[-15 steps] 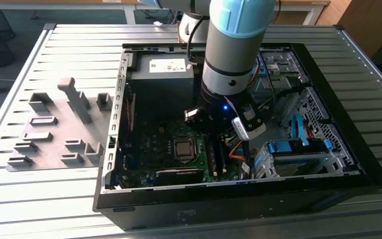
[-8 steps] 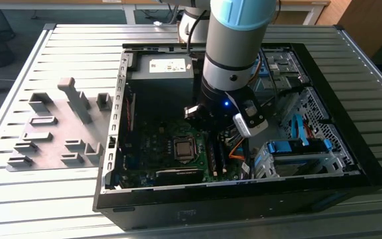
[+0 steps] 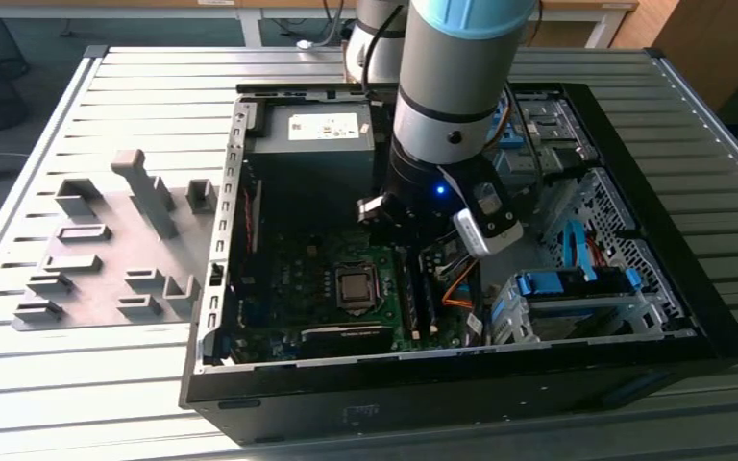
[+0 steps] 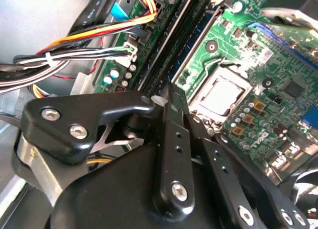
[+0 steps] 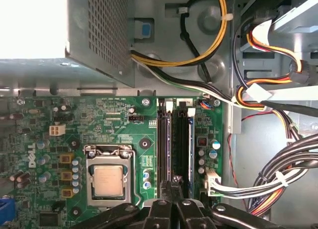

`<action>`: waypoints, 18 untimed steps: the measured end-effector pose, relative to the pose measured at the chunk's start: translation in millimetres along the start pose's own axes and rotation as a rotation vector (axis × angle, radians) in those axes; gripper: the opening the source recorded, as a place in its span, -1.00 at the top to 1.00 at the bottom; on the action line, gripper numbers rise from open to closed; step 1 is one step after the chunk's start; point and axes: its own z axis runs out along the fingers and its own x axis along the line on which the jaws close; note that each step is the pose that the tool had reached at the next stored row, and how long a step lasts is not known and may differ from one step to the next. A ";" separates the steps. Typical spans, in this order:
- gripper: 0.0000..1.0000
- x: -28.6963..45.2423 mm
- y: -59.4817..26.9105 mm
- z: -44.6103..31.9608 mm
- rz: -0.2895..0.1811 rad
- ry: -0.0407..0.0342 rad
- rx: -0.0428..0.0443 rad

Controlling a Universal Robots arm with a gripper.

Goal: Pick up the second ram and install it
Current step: 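Press down the second ram until it locks into place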

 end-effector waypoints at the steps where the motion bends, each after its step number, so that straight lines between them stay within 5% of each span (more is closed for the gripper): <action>1: 0.79 0.0 0.0 -0.2 0.000 0.0001 0.0003; 18: 0.79 -0.2 0.4 12.0 0.000 0.0001 0.0002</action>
